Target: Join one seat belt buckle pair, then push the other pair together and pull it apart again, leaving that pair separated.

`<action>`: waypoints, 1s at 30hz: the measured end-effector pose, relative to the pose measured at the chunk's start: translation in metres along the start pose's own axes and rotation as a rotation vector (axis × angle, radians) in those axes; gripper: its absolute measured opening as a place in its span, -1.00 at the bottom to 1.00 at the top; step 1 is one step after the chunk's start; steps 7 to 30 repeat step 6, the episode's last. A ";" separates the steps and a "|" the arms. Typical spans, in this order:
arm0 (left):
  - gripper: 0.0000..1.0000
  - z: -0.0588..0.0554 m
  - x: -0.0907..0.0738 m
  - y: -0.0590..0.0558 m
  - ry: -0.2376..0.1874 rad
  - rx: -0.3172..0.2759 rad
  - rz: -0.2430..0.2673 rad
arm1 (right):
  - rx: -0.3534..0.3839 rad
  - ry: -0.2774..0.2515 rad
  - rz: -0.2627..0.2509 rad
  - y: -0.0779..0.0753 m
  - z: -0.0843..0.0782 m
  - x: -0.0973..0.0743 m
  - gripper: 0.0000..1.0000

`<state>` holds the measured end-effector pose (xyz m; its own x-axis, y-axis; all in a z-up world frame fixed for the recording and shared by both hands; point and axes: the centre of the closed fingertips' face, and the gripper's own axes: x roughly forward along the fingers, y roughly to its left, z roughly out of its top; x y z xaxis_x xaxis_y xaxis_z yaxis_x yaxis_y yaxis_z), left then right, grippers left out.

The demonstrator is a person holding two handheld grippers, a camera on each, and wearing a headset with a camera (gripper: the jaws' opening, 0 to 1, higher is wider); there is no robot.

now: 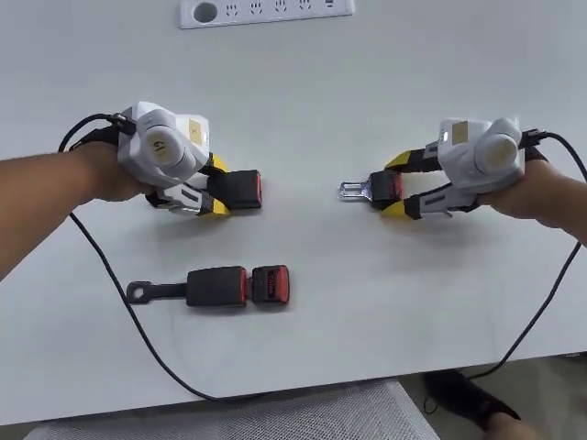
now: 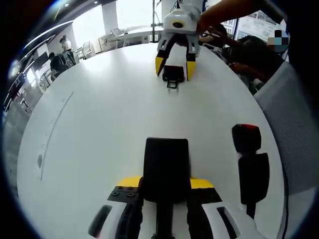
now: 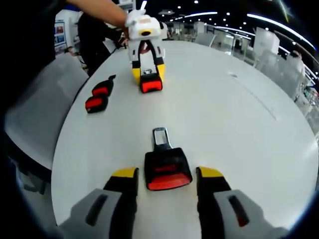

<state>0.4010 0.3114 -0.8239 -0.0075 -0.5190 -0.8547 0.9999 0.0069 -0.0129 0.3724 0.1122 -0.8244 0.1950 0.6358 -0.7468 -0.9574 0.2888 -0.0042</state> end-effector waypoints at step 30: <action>0.19 0.014 -0.012 -0.012 -0.061 -0.076 0.015 | 0.100 -0.086 -0.106 -0.009 0.014 -0.003 0.54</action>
